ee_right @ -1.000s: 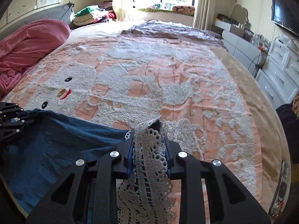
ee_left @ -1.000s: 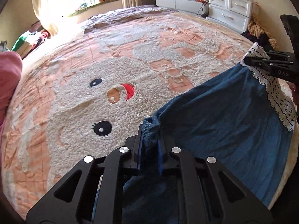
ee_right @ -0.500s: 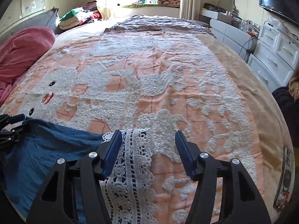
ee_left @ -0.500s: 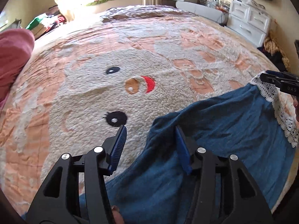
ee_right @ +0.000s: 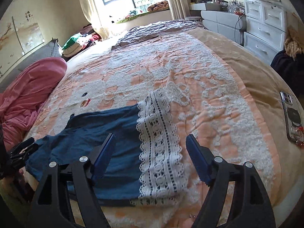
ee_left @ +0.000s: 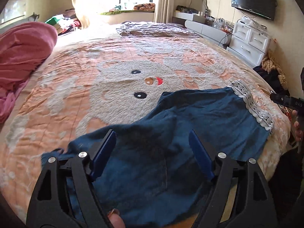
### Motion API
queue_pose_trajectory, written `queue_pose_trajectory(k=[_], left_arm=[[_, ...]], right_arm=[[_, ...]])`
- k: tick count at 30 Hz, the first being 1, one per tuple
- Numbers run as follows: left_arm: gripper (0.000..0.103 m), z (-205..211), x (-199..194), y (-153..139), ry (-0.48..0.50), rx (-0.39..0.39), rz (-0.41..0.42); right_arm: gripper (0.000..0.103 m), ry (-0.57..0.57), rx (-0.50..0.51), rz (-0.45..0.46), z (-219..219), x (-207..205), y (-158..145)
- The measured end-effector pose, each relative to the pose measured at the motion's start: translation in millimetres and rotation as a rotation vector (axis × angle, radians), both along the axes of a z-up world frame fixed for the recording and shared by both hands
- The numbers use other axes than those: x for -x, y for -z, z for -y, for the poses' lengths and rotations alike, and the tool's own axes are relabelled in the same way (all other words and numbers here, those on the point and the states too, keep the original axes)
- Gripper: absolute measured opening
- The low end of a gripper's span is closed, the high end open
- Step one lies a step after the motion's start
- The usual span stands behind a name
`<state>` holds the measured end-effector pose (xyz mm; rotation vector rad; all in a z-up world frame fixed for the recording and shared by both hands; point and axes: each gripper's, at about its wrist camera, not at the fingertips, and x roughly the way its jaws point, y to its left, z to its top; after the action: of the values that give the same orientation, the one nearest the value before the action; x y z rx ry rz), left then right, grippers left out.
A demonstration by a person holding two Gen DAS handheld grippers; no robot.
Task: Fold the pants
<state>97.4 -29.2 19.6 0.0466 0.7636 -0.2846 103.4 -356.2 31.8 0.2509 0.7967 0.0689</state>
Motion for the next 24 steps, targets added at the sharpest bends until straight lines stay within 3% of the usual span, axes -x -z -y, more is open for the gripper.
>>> queue_pose_trajectory(k=[8, 13, 15, 17, 19, 21, 23, 24], left_arm=[[0.079, -75, 50, -1, -0.169, 0.018, -0.008], [0.08, -119, 58, 8, -0.287, 0.037, -0.053], [0.08, -118, 59, 10, -0.27, 0.065, -0.064], [0.08, -110, 56, 13, -0.254, 0.045, -0.084], [0.08, -106, 47, 25, -0.281, 0.014, -0.129], [0.078, -109, 43, 36, -0.304, 0.039, -0.154], [0.043, -111, 41, 42, -0.312, 0.045, -0.152], [0.037, -113, 40, 42, -0.307, 0.068, -0.156]], right_arm=[[0.075, 0.058, 0.049, -0.073, -5, 21, 14], [0.075, 0.095, 0.074, -0.108, -4, 19, 22], [0.075, 0.112, 0.075, -0.12, -2, 18, 24], [0.075, 0.131, 0.074, -0.134, 2, 16, 27], [0.075, 0.154, 0.057, -0.15, 9, 14, 30], [0.075, 0.159, 0.033, -0.164, 14, 12, 33], [0.075, 0.162, 0.014, -0.175, 18, 10, 36], [0.074, 0.159, 0.006, -0.176, 19, 10, 37]])
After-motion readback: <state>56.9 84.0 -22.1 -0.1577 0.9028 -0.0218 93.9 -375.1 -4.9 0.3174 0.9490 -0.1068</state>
